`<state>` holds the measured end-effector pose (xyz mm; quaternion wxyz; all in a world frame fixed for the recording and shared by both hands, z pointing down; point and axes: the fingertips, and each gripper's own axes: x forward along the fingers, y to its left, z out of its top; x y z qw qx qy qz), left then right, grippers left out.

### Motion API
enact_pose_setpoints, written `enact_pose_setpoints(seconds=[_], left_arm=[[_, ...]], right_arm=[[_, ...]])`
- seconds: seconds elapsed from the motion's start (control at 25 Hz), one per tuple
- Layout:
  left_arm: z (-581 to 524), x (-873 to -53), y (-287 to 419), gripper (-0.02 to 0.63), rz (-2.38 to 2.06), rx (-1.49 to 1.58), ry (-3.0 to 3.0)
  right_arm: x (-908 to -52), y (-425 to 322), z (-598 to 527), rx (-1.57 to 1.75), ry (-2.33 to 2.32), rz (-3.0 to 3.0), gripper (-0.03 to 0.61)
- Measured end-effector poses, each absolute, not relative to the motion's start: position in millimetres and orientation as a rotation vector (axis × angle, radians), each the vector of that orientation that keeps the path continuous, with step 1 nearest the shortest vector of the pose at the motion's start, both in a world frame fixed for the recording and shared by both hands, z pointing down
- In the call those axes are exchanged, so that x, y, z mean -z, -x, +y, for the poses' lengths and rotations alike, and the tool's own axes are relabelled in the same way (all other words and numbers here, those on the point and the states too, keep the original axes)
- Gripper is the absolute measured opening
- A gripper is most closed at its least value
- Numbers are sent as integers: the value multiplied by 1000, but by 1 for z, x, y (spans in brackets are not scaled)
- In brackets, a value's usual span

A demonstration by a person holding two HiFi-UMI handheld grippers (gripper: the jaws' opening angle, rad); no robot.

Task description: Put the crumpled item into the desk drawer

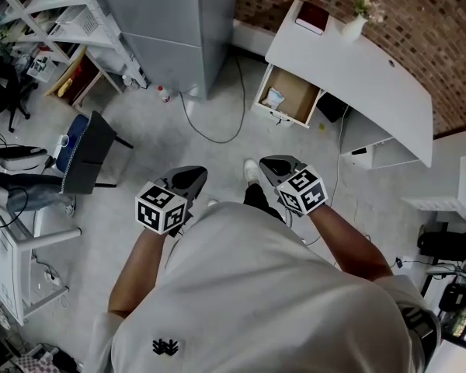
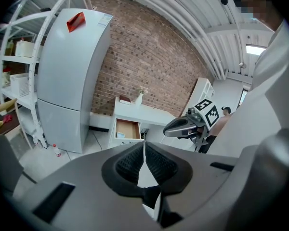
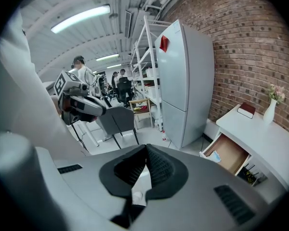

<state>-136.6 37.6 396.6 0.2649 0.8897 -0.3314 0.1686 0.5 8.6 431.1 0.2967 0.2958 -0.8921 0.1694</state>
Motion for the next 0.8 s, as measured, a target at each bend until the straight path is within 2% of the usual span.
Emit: enact_pose_setpoints(seconds=[0.8], left_arm=[[37, -406, 141, 32, -886, -475, -2384]], right_arm=[[-431, 14, 11, -472, -772, -2406, 28]])
